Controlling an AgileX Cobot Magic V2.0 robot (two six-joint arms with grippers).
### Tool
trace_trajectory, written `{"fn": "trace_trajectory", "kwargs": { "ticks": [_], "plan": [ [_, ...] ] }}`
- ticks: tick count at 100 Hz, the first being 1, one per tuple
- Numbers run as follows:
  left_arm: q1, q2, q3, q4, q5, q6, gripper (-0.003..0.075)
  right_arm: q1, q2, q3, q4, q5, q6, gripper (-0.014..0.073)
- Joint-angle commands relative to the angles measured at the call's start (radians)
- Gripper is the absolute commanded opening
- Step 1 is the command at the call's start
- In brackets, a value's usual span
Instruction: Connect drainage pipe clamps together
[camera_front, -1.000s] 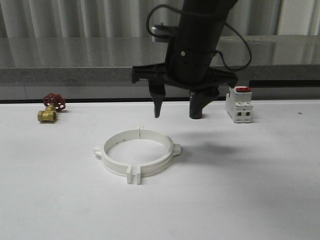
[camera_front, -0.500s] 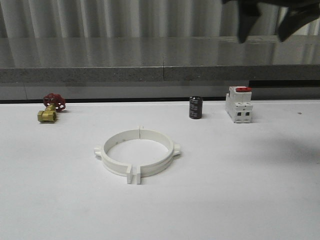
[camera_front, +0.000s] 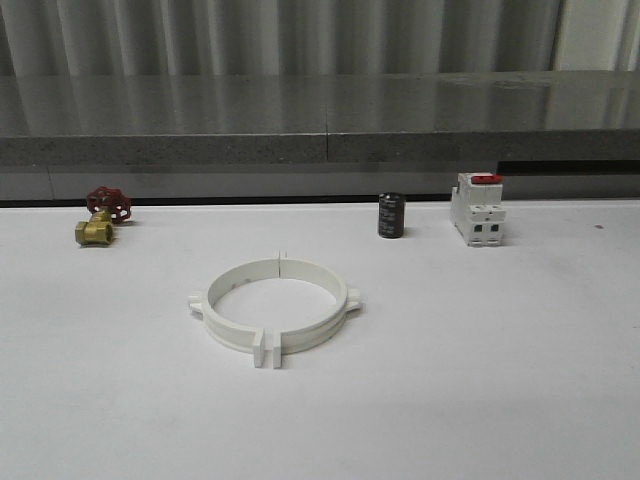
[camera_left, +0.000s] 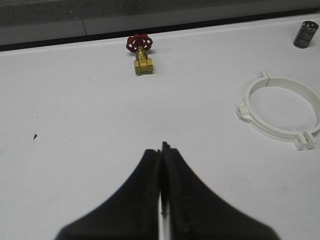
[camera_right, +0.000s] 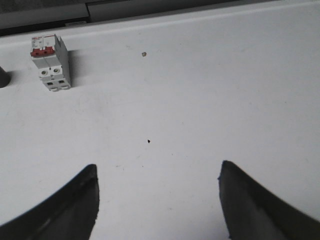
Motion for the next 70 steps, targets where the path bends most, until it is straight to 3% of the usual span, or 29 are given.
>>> {"fn": "trace_trajectory", "kwargs": {
  "ticks": [1,11,32,70],
  "plan": [
    [-0.007,0.004,-0.026,-0.03,-0.054,-0.003,-0.0021,-0.006,-0.09,0.03,-0.031,-0.035,-0.014,0.0498],
    [-0.007,0.004,-0.026,-0.03,-0.054,-0.003,-0.0021,-0.006,-0.181,0.079,-0.032,-0.015,-0.014,0.0388],
    [-0.007,0.004,-0.026,-0.03,-0.054,-0.003,-0.0021,-0.006,-0.286,0.118,-0.063,-0.009,-0.014,-0.0069],
    [-0.007,0.004,-0.026,-0.03,-0.054,-0.003,-0.0021,-0.006,-0.291,0.118,-0.067,-0.009,-0.014,-0.0067]
  ]
}}
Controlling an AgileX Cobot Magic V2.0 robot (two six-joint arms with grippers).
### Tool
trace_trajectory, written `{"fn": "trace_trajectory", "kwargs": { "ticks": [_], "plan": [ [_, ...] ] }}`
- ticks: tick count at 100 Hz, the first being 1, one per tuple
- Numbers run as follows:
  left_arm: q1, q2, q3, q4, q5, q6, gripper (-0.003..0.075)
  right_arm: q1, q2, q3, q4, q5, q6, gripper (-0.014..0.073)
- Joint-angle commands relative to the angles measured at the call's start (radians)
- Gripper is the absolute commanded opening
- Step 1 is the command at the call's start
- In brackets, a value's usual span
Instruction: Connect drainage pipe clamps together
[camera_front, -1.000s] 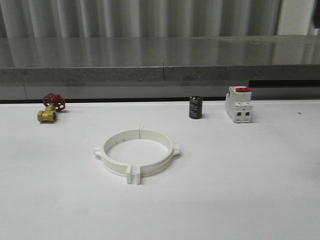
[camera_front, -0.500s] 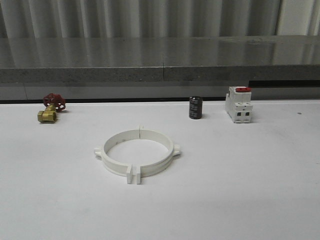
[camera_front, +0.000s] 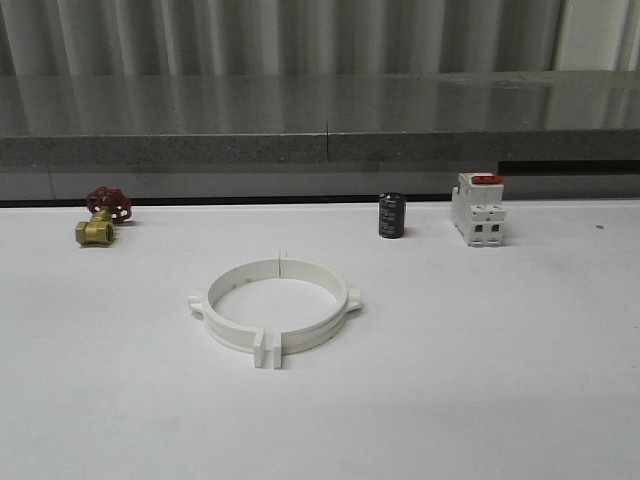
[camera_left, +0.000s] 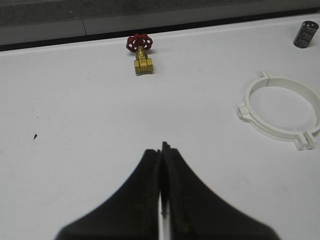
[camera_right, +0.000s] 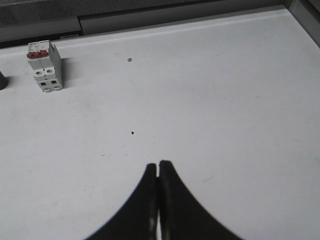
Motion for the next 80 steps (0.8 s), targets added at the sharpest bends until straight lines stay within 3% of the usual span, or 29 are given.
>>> {"fn": "trace_trajectory", "kwargs": {
  "ticks": [1,66,80],
  "plan": [
    [-0.007,0.004,-0.026,-0.03,-0.054,-0.003,-0.0021,-0.006,0.0,-0.024,-0.035,-0.057,-0.014,-0.0067],
    [-0.007,0.004,-0.026,-0.03,-0.054,-0.003,-0.0021,-0.006,-0.044,-0.007,-0.035,-0.074,-0.015,-0.0067],
    [-0.007,0.004,-0.026,-0.03,-0.054,-0.003,-0.0021,-0.007,-0.136,0.053,0.015,-0.158,-0.139,-0.0067]
  ]
}}
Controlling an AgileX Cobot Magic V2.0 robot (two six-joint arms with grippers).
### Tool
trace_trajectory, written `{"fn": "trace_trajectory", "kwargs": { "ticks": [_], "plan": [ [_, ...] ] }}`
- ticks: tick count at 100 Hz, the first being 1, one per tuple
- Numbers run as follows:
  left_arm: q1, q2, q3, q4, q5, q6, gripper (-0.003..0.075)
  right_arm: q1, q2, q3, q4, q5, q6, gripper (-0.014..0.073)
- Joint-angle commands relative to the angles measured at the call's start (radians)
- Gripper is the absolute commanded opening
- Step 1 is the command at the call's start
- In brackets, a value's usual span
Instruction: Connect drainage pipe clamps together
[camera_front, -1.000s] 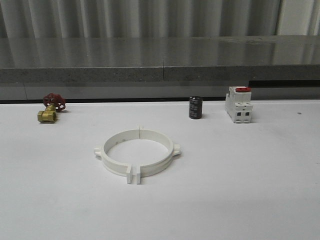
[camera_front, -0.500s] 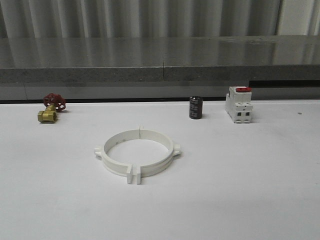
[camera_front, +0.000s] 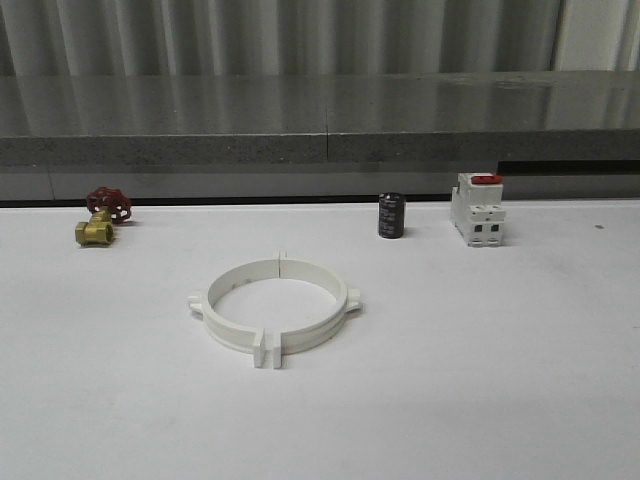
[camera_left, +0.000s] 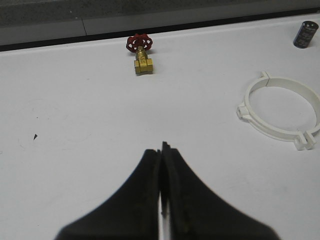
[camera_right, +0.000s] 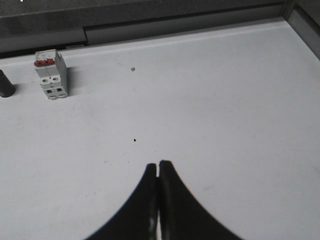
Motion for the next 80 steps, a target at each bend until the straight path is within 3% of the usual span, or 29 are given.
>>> {"fn": "trace_trajectory", "kwargs": {
  "ticks": [1,15,25,63,80],
  "plan": [
    [-0.007,0.004,-0.026,-0.03,-0.054,-0.003,-0.0021,-0.007,-0.05,0.011,0.015,-0.128,-0.108,-0.0067],
    [-0.007,0.004,-0.026,-0.03,-0.054,-0.003,-0.0021,-0.007,-0.159,0.108,0.172,-0.263,-0.346,-0.0067],
    [-0.007,0.004,-0.026,-0.03,-0.054,-0.003,-0.0021,-0.007,-0.229,0.189,0.274,-0.354,-0.437,-0.0067],
    [-0.007,0.004,-0.026,-0.03,-0.054,-0.003,-0.0021,-0.139,-0.458,0.442,0.354,-0.496,-0.43,-0.0067],
    [-0.007,0.004,-0.026,-0.03,-0.054,-0.003,-0.0021,-0.147,-0.522,0.53,0.352,-0.553,-0.354,-0.0067]
  ]
}}
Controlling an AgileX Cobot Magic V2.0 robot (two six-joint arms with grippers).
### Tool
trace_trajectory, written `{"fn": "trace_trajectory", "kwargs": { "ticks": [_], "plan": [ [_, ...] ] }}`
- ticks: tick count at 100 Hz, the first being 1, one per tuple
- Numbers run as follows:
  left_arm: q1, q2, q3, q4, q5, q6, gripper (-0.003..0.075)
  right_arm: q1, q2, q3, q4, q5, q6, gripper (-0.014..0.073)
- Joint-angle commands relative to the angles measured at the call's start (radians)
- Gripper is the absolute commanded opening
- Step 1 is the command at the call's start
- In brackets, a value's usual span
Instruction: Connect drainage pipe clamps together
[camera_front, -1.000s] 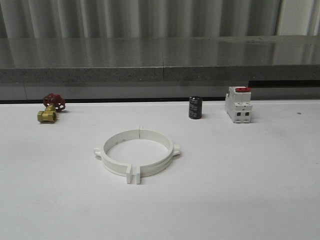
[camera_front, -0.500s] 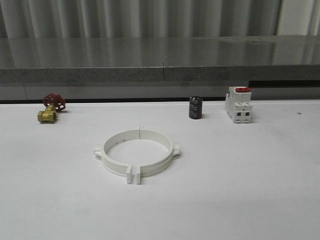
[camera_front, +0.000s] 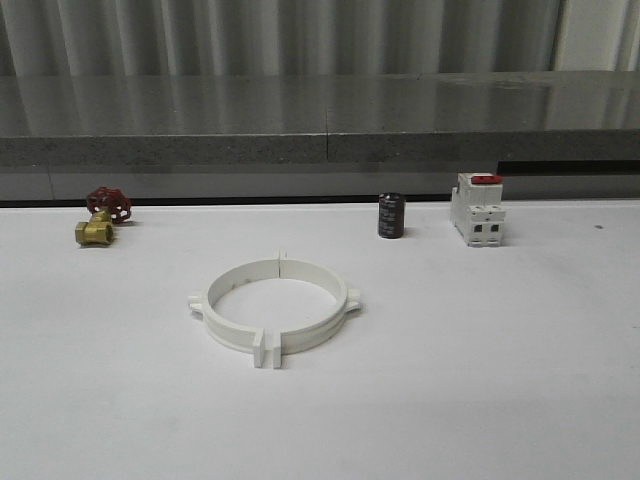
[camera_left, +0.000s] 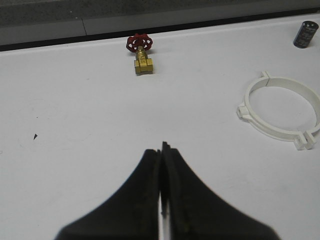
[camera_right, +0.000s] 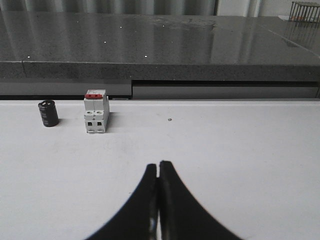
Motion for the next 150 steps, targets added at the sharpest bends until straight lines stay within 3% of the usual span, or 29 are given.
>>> {"fn": "trace_trajectory", "kwargs": {
  "ticks": [1,37,150],
  "plan": [
    [-0.007,0.004,-0.026,-0.03,-0.054,-0.003,-0.0021,-0.009,-0.026,0.013,0.0,-0.12,0.044,-0.0067],
    [-0.007,0.004,-0.026,-0.03,-0.056,-0.003,-0.0021,-0.009,-0.024,0.1,-0.013,-0.276,0.062,-0.0067],
    [-0.007,0.004,-0.026,-0.03,-0.056,-0.003,-0.0021,-0.009,-0.024,0.1,-0.013,-0.276,0.062,-0.0067]
  ]
}}
